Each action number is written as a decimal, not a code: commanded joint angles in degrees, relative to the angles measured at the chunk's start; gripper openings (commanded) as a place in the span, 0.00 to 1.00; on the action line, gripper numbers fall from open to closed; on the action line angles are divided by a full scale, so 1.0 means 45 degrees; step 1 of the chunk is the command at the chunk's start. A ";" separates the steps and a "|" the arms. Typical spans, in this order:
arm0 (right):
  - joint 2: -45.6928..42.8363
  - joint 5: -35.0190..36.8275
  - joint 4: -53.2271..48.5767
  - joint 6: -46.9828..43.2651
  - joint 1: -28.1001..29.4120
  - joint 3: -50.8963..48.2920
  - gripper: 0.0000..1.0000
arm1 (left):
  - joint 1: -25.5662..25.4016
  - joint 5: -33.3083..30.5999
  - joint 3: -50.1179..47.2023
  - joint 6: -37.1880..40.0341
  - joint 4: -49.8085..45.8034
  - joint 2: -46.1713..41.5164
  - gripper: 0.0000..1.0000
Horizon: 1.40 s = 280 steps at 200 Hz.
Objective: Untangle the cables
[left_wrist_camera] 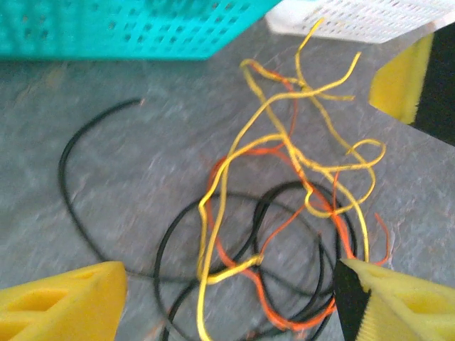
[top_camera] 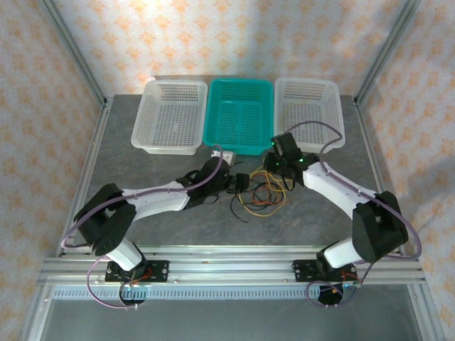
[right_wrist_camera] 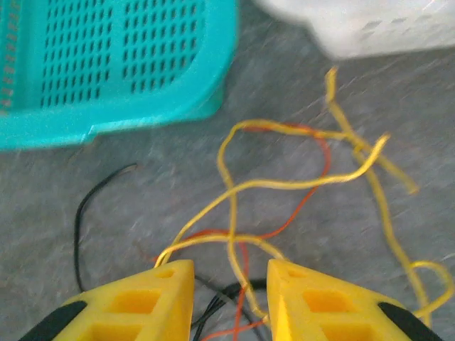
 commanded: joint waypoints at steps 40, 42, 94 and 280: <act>0.0202 -0.0157 0.0521 0.1793 0.1812 -0.0543 0.33 | 0.0039 -0.0432 -0.2805 -0.2276 0.1682 -0.2286 0.79; 0.0238 -0.0156 0.0528 0.1821 0.1887 -0.0551 0.33 | 0.0049 -0.0449 -0.2858 -0.2297 0.1701 -0.2345 0.79; 0.1324 0.0321 0.0619 0.2228 0.3044 -0.0300 0.34 | 0.0998 0.0316 -0.4230 -0.2937 0.3162 -0.3322 0.80; 0.1272 0.0605 0.0419 0.2266 0.3150 0.0253 0.04 | 0.1211 0.0726 -0.3416 -0.2260 0.3082 -0.2692 0.78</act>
